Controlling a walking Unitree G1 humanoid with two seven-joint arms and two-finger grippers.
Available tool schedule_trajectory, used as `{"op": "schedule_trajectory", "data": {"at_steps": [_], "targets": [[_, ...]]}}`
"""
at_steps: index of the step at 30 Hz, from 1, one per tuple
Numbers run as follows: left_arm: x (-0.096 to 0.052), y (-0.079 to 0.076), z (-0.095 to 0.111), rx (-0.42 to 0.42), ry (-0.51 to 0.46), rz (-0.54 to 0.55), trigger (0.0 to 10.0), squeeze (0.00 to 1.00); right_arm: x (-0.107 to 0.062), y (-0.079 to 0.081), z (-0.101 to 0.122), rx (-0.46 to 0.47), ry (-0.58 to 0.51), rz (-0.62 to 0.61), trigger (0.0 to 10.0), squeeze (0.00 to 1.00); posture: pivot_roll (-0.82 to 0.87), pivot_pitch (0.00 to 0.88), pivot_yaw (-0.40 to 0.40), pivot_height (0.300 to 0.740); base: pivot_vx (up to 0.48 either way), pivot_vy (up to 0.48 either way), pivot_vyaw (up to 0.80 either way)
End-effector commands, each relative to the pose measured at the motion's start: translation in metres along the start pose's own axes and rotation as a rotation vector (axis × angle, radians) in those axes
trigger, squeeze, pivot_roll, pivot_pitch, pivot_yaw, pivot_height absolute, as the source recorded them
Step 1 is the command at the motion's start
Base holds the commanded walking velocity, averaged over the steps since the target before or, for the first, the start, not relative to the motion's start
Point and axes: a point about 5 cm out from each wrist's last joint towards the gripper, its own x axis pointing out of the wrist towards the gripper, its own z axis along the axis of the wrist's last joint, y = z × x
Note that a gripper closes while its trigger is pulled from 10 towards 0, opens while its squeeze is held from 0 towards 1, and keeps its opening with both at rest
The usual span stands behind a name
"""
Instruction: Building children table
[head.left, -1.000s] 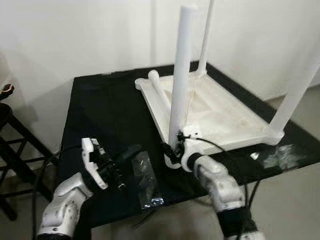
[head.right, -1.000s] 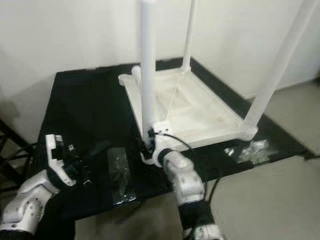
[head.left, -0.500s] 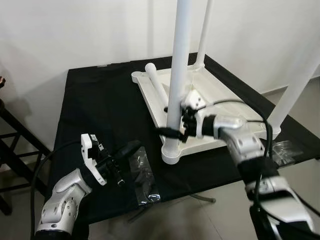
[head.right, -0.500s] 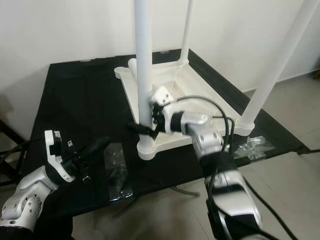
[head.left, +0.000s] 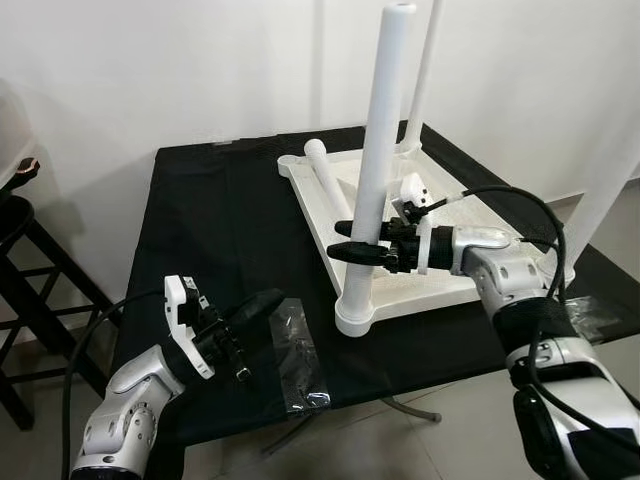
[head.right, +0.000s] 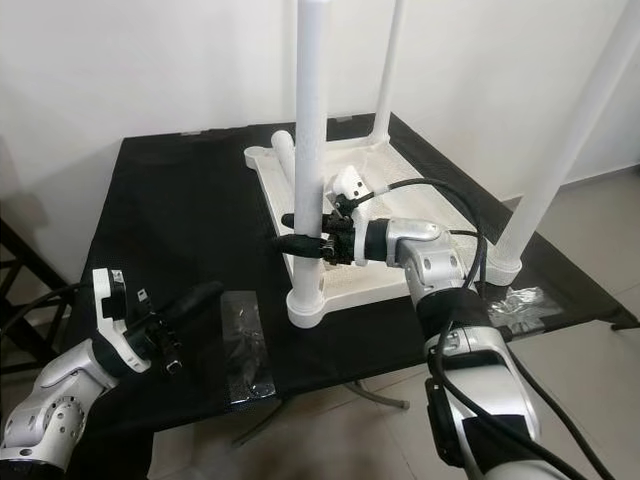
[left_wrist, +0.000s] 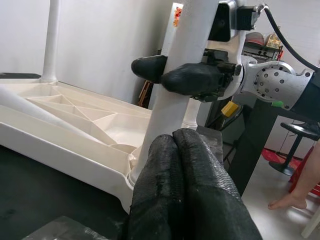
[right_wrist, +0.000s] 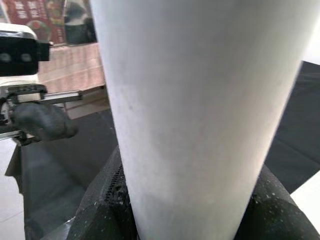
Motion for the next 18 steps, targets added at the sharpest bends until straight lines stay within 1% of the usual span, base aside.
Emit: {"op": "schedule_trajectory", "data": {"at_steps": [1,3,4,5,6,7,9,10,11,13,14,15,16,18], "targets": [[-0.003,0.001,0.000,0.008,0.014,0.004,10.0,0.00,-0.002,0.001,-0.009,0.034,0.016,0.030,0.0,0.00,-0.03,0.000,0.009,0.740,0.000,0.000,0.00],[-0.003,0.000,0.000,0.008,0.014,0.004,10.0,0.00,-0.010,0.001,-0.013,0.020,0.027,0.011,0.0,0.00,-0.03,0.000,0.009,0.740,0.000,0.000,0.00],[-0.003,0.000,0.000,0.008,0.014,0.004,10.0,0.00,-0.010,0.001,-0.013,0.020,0.027,0.011,0.0,0.00,-0.03,0.000,0.009,0.740,0.000,0.000,0.00],[-0.003,0.000,0.000,0.008,0.013,0.005,10.0,0.00,-0.015,0.002,-0.015,0.003,0.035,-0.014,0.0,0.00,-0.03,0.000,0.008,0.740,0.000,0.000,0.00],[-0.003,0.000,0.000,0.008,0.013,0.005,10.0,0.00,-0.015,0.002,-0.015,0.003,0.035,-0.014,0.0,0.00,-0.03,0.000,0.008,0.740,0.000,0.000,0.00],[-0.003,0.000,0.000,0.008,0.012,0.006,10.0,0.00,-0.019,0.004,-0.017,-0.013,0.049,-0.066,0.0,0.00,-0.04,0.000,0.007,0.740,0.000,0.000,0.00],[-0.003,0.000,0.000,0.008,0.012,0.006,10.0,0.00,-0.019,0.004,-0.017,-0.013,0.049,-0.066,0.0,0.00,-0.04,0.000,0.007,0.740,0.000,0.000,0.00],[-0.004,0.000,0.001,0.008,0.012,0.006,10.0,0.00,-0.018,0.007,-0.025,0.001,0.075,-0.160,0.0,0.00,-0.04,0.000,0.002,0.740,0.000,0.000,0.00],[-0.005,0.000,0.002,0.008,0.012,0.006,10.0,0.00,-0.007,0.015,-0.039,0.042,0.101,-0.292,0.0,0.00,-0.04,0.000,0.000,0.740,0.000,0.000,0.00],[-0.005,0.000,0.002,0.008,0.012,0.006,10.0,0.00,-0.007,0.015,-0.039,0.042,0.101,-0.292,0.0,0.00,-0.04,0.000,0.000,0.740,0.000,0.000,0.00],[-0.006,0.001,0.002,0.008,0.013,0.007,10.0,0.00,0.006,0.016,-0.056,0.174,0.033,-0.681,0.0,0.00,-0.05,0.000,0.012,0.740,0.000,0.000,0.00],[-0.006,0.001,0.003,0.007,0.015,0.005,10.0,0.00,0.029,0.046,-0.085,0.303,0.050,-0.807,0.0,0.00,-0.04,0.000,0.011,0.740,0.000,0.000,0.00],[-0.006,0.002,0.002,0.010,0.023,0.002,10.0,0.00,0.042,0.060,-0.083,0.230,0.073,-0.834,0.0,0.00,-0.04,0.000,0.021,0.740,0.000,0.000,0.00],[-0.006,0.002,0.002,0.010,0.023,0.002,10.0,0.00,0.042,0.060,-0.083,0.230,0.073,-0.834,0.0,0.00,-0.04,0.000,0.021,0.740,0.000,0.000,0.00]]}}
